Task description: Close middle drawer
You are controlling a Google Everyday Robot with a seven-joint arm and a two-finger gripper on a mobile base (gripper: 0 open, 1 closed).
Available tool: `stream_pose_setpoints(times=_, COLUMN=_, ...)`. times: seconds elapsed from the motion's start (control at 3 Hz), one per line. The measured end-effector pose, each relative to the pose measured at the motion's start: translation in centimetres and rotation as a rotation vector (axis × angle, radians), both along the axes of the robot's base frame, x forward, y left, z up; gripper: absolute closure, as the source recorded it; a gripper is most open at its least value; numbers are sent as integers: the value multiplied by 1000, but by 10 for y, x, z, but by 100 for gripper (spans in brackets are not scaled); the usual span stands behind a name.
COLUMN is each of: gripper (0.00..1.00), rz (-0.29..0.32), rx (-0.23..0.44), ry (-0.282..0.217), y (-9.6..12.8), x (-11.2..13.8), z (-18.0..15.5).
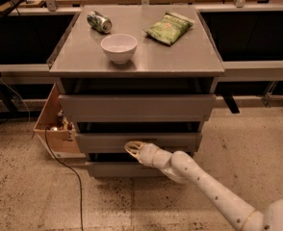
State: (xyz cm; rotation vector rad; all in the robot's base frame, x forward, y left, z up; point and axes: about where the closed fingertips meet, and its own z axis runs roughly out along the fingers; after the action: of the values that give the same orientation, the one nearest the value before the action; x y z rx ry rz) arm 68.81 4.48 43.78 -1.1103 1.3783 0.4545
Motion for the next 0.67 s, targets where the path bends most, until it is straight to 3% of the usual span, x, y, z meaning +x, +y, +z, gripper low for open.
stream_pose_setpoints(times=0.33, gripper=100, rz=25, rx=-59, ry=83, y=-53, x=-56, z=-3)
stream_pose_setpoints(times=0.67, gripper=100, rz=30, rx=-133, ry=152, y=-104, x=-112, z=19)
